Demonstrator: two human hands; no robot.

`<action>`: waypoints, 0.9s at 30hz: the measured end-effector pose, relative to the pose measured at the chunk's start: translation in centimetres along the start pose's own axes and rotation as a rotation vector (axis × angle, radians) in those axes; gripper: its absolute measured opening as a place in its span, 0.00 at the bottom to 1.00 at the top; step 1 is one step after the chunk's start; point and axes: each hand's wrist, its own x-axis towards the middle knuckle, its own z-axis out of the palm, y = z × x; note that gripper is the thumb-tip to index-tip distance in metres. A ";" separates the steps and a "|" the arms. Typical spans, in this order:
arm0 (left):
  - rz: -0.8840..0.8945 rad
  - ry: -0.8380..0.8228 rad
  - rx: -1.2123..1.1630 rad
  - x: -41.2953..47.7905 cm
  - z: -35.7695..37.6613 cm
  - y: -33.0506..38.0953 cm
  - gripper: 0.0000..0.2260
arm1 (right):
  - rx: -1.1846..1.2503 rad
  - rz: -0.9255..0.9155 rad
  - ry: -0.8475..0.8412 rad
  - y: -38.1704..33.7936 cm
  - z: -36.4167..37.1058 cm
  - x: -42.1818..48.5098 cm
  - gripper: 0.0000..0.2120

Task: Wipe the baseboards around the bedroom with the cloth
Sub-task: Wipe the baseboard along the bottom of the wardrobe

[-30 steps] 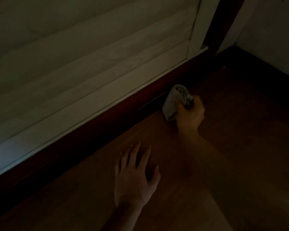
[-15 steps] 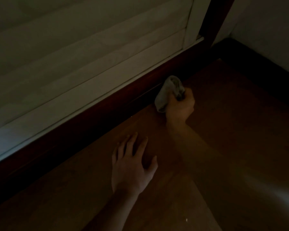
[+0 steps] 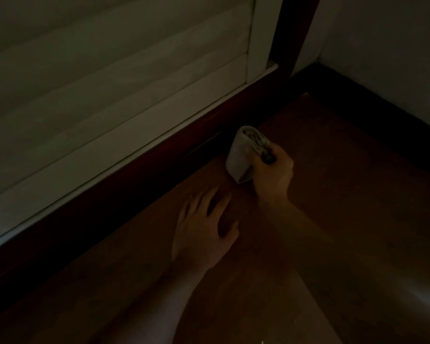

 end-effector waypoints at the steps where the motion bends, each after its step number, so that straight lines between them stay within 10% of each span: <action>1: 0.000 0.005 0.027 0.2 0.2 0.0 0.29 | -0.001 -0.016 -0.008 -0.4 0.3 0.3 0.11; 27: 0.000 -0.020 0.081 0.2 0.3 0.0 0.30 | -0.153 0.031 0.210 -1.6 0.3 9.2 0.15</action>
